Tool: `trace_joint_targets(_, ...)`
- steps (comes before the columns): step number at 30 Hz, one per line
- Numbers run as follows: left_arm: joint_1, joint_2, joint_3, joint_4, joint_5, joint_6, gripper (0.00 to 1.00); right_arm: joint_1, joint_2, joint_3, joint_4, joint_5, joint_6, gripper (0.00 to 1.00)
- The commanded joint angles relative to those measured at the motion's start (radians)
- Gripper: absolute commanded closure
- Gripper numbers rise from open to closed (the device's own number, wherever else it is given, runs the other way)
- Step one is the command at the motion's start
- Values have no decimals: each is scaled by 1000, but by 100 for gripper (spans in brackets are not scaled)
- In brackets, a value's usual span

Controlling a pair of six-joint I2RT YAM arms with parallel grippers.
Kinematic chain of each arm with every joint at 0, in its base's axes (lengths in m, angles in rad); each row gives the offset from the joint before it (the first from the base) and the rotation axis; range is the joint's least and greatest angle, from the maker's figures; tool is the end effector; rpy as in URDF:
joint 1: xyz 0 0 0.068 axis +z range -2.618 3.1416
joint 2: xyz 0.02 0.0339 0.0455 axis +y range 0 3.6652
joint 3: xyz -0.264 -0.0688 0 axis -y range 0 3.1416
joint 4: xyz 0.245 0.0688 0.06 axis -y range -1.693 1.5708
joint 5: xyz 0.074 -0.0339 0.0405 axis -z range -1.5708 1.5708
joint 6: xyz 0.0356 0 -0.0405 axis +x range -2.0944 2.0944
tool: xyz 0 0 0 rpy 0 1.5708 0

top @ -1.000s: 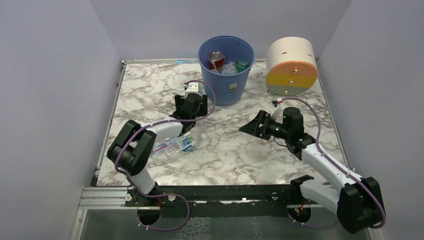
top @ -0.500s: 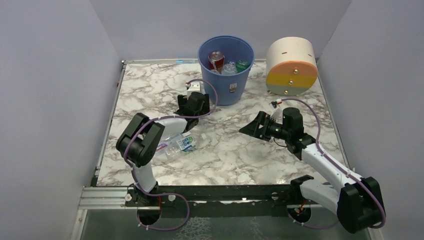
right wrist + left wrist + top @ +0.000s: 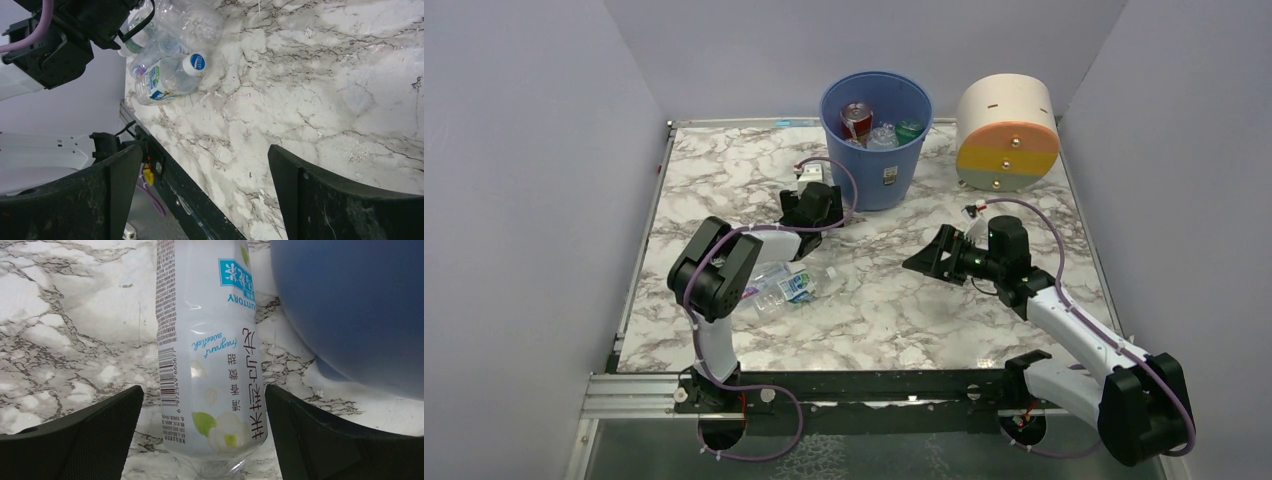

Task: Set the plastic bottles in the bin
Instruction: Pick up the plastic bottle at the center of the board.

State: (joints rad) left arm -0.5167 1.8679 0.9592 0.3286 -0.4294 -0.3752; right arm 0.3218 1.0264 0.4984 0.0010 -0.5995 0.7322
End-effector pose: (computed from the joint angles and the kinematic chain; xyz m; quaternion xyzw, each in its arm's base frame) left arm 0.3414 -0.1769 0.1513 -0.0403 0.8646 -0.0312 0.4999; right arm 0.1971 0.0869 0.2157 0.0246 0.8408 0.4608 0.2829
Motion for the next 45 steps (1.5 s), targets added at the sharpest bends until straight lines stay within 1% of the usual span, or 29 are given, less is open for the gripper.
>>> trace_joint_targets(1, 12, 11, 18, 36, 29, -26, 3, 8, 6, 21, -8, -15, -12, 1)
trace_joint_targets(3, 15, 17, 24, 36, 32, -23, 6, 8, 10, 16, -1, -17, -9, 0)
trace_joint_targets(6, 28, 22, 33, 32, 53, -29, 15, 8, 14, 11, 6, -19, -5, 0)
trace_joint_targets(9, 40, 11, 23, 30, 60, -46, 19, 8, 17, 8, 9, -19, -6, 1)
trace_joint_targets(12, 49, 4, 18, 31, 72, -48, 25, 8, 22, 6, 12, -21, -8, 1)
trace_joint_targets(15, 56, -7, 11, 26, 78, -54, 28, 8, 28, 2, 20, -23, -5, 1)
trace_joint_targets(24, 71, -110, -14, 0, 67, -42, 28, 7, 31, 0, 24, -25, -3, 0)
trace_joint_targets(30, 76, -254, -77, -14, 35, -38, 26, 8, 28, -12, 40, -23, 5, 1)
trace_joint_targets(36, 82, -369, -111, -36, 37, -36, 25, 9, 31, -16, 46, -27, 7, 0)
trace_joint_targets(39, 89, -367, -105, -30, 56, -29, 23, 10, 34, -17, 52, -30, 9, 1)
trace_joint_targets(45, 101, -279, -63, -20, 152, -50, 14, 9, 23, -25, 49, -32, 10, 0)
